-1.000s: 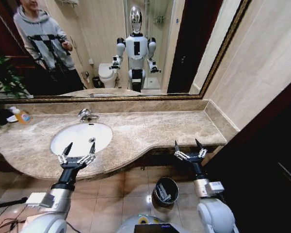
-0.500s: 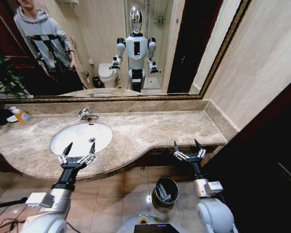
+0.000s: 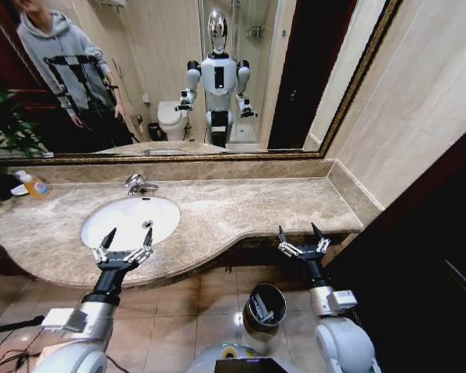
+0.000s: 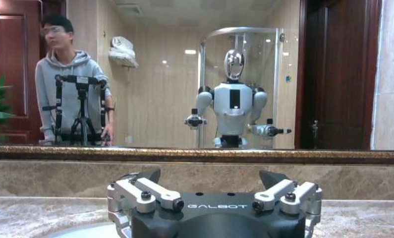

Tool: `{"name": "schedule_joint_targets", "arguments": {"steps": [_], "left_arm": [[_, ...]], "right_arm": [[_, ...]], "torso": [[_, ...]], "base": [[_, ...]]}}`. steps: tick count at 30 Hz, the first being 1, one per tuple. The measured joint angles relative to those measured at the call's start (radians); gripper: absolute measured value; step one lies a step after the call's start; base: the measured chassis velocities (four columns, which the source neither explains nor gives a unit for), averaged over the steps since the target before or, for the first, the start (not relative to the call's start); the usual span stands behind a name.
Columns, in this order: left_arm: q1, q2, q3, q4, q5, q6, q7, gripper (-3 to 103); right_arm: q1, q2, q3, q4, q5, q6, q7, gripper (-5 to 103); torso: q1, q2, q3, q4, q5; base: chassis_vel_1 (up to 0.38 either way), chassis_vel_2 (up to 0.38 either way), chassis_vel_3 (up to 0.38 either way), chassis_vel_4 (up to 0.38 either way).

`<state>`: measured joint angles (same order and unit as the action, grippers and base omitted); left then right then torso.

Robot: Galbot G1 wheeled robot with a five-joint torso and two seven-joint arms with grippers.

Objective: Pick up the trash from the sink and place it in the trash bin.

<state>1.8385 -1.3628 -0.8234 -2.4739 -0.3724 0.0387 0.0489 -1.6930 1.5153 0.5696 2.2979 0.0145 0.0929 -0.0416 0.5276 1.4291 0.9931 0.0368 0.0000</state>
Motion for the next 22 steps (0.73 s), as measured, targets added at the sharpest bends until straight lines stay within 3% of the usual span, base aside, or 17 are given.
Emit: {"name": "schedule_joint_targets", "arguments": {"steps": [22], "left_arm": [[0.0, 0.0, 0.0, 0.0, 0.0, 0.0, 0.0, 100]], "right_arm": [[0.0, 0.0, 0.0, 0.0, 0.001, 0.001, 0.0, 100]], "torso": [[0.0, 0.0, 0.0, 0.0, 0.0]], "base": [[0.0, 0.0, 0.0, 0.0]]}}
